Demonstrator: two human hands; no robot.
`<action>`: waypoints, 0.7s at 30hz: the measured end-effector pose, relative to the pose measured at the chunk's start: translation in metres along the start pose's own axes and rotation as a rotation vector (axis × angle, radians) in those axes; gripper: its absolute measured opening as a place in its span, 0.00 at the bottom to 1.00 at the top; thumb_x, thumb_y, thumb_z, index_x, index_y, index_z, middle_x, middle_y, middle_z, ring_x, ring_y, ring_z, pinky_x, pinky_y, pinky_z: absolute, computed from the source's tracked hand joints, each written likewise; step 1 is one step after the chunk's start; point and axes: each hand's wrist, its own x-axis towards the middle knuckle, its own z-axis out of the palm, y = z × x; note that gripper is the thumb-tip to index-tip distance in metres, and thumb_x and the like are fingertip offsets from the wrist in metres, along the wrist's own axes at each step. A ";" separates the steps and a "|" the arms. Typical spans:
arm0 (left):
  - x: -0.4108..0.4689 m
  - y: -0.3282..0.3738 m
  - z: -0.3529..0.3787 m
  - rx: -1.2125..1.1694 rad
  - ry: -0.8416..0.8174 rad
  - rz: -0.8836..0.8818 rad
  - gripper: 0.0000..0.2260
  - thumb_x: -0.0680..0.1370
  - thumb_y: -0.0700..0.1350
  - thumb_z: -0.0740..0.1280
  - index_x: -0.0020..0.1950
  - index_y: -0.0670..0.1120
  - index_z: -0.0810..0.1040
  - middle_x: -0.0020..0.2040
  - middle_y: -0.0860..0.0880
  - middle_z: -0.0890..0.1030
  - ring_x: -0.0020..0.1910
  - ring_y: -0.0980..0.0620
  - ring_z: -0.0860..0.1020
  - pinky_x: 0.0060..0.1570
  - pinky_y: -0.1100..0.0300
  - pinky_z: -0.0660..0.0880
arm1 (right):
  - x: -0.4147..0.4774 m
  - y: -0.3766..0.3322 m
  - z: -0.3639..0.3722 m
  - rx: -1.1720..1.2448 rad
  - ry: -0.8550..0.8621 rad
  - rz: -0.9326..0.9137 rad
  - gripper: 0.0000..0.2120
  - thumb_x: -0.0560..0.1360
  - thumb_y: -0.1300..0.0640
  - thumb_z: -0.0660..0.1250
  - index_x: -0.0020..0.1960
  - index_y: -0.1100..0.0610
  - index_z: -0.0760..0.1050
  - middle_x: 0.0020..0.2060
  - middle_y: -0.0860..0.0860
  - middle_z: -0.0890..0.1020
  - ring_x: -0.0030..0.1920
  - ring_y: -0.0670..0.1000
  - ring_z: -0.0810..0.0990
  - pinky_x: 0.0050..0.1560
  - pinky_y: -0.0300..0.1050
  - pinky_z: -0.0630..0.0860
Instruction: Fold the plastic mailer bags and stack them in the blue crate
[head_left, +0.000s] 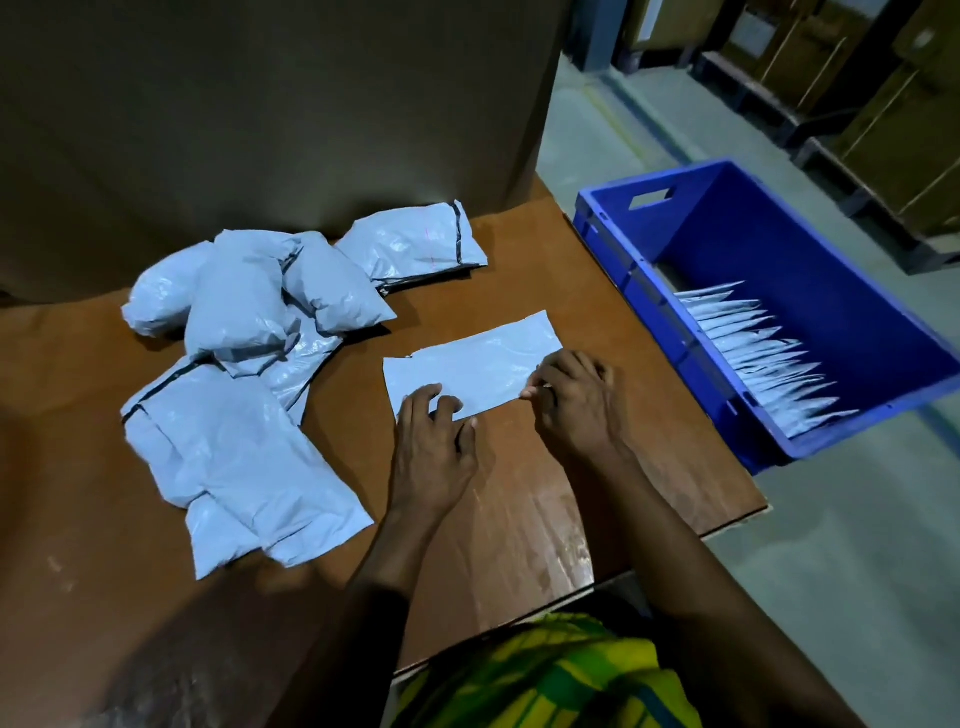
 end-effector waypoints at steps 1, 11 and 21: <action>-0.001 0.000 0.000 -0.001 0.000 -0.004 0.09 0.81 0.45 0.70 0.59 0.44 0.80 0.68 0.43 0.74 0.70 0.44 0.70 0.67 0.44 0.74 | 0.000 -0.001 0.000 0.010 -0.008 -0.010 0.03 0.77 0.54 0.73 0.45 0.49 0.80 0.48 0.45 0.79 0.55 0.51 0.78 0.57 0.55 0.68; 0.002 0.015 0.010 0.031 0.092 -0.100 0.14 0.76 0.48 0.76 0.58 0.45 0.81 0.65 0.44 0.74 0.69 0.44 0.71 0.62 0.45 0.77 | -0.003 0.033 -0.012 0.154 0.044 -0.101 0.05 0.72 0.67 0.76 0.44 0.58 0.85 0.45 0.52 0.82 0.48 0.51 0.76 0.42 0.34 0.57; 0.021 0.066 0.035 0.462 0.339 -0.006 0.15 0.71 0.39 0.75 0.56 0.46 0.81 0.53 0.44 0.79 0.56 0.40 0.77 0.52 0.44 0.70 | 0.043 0.081 -0.033 0.319 0.054 -0.344 0.18 0.71 0.64 0.80 0.60 0.59 0.84 0.53 0.57 0.78 0.55 0.57 0.75 0.53 0.38 0.69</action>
